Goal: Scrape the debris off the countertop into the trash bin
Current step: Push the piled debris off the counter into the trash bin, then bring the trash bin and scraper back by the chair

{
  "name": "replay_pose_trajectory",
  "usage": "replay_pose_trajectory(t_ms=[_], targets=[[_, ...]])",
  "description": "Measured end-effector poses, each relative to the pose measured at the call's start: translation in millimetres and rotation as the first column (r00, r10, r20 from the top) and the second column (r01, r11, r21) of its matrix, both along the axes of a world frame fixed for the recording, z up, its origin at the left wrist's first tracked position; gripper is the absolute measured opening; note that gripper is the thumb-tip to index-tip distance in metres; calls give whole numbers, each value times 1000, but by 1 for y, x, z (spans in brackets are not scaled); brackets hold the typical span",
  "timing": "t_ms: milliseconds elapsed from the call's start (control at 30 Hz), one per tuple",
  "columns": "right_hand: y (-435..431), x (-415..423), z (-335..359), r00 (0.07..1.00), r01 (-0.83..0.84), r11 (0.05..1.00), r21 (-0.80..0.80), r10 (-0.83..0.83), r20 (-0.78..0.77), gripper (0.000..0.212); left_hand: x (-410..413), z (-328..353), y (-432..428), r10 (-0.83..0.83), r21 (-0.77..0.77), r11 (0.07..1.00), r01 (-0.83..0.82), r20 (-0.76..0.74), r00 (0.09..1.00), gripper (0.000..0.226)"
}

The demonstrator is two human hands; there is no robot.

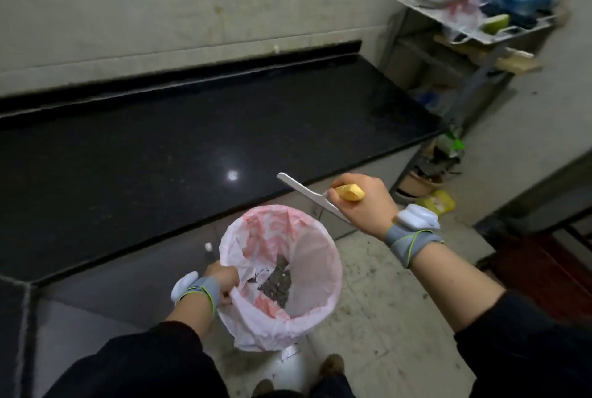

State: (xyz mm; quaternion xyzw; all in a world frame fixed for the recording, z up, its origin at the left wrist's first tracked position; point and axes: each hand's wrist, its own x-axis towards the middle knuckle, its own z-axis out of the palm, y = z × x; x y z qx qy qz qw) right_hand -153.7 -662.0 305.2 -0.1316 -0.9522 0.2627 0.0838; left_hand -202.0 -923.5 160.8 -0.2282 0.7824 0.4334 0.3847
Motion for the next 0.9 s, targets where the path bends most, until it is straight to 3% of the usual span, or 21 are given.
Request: replay_pose_trajectory(t_ms=[133, 333, 667, 900], targets=[[51, 33, -7, 995, 92, 996, -12, -92, -28, 13, -5, 10, 72, -117, 8, 993, 118, -24, 993, 18], [180, 102, -19, 945, 322, 947, -7, -322, -64, 13, 0, 0, 242, -307, 67, 948, 312, -75, 949, 37], [392, 192, -22, 883, 464, 885, -28, -465, -70, 15, 48, -14, 491, -320, 136, 932, 337, -134, 938, 37], [500, 211, -46, 827, 521, 846, -111, -532, -182, 22, 51, -30, 622, -247, 208, 941, 267, -118, 962, 40]])
